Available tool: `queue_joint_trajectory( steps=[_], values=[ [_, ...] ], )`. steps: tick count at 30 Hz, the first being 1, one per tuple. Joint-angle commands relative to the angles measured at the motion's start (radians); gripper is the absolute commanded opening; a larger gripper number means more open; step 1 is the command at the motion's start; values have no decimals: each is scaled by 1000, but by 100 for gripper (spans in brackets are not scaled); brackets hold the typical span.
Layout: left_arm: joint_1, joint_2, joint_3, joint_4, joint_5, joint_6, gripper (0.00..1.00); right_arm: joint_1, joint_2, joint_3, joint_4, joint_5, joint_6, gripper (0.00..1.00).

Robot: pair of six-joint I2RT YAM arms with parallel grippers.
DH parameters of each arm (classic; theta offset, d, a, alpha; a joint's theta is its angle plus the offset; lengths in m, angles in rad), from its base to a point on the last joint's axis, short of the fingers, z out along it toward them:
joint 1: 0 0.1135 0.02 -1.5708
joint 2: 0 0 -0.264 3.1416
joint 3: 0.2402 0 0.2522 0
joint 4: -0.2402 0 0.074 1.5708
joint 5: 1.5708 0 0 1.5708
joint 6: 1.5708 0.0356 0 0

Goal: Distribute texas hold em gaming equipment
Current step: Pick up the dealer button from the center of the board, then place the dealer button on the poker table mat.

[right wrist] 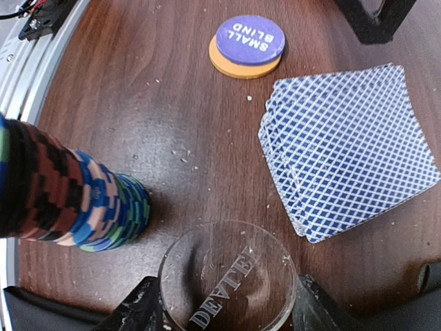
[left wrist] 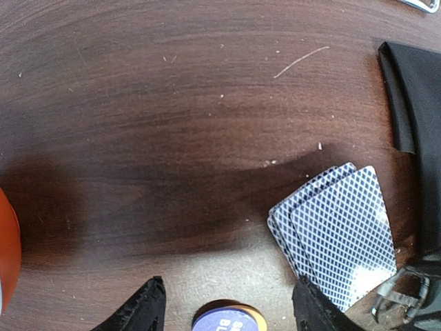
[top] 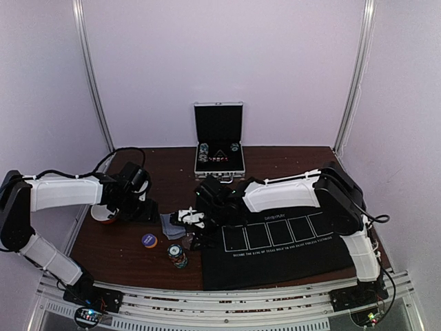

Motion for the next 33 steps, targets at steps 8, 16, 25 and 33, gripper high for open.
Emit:
queue_joint_trajectory(
  steps=[8, 16, 25, 33],
  values=[
    [14, -9, 29, 26, -17, 18, 66, -39, -185, -63, 29, 21, 46, 45],
    [15, -24, 33, 20, -42, 25, 66, -236, -437, -384, 273, 163, 280, 46],
    [16, -15, 28, 16, -40, 16, 66, -452, -494, -554, 263, 446, 401, 46],
    [16, -45, 3, -36, -40, -24, 73, -504, -381, -510, 254, 466, 440, 47]
  ],
)
